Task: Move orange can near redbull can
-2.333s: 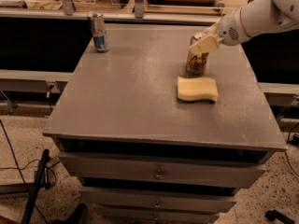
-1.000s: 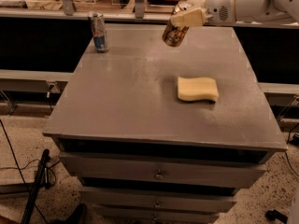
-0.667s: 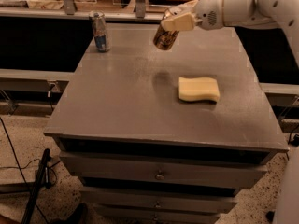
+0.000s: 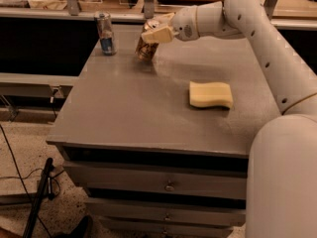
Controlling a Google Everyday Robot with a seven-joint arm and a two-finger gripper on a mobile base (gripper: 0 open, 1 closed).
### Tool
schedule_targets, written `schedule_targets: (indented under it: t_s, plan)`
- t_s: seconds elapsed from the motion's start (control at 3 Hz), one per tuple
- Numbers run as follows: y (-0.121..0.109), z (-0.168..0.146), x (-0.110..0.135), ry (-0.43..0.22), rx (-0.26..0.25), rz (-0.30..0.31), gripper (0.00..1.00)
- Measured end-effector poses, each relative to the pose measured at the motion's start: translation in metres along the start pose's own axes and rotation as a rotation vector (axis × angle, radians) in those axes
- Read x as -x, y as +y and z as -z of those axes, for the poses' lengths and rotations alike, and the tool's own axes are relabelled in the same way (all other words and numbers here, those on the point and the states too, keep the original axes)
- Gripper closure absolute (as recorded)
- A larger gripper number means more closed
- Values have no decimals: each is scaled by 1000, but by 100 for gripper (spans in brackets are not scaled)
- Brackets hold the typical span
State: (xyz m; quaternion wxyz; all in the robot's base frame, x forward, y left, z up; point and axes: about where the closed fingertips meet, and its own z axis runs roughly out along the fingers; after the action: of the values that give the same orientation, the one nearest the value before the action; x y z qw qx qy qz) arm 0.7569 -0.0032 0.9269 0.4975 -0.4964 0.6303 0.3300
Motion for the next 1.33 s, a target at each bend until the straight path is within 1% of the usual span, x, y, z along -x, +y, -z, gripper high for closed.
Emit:
schedule_targets:
  t_s: [0.33,0.67,1.0,1.33]
  plan:
    - [-12,-32,-1,-22,12,27,100]
    - [-20,-48,4,-40,3,47,100]
    - [-22,-58,11,-49,5,65,100]
    - [-19,-64,22,-71,22,60,84]
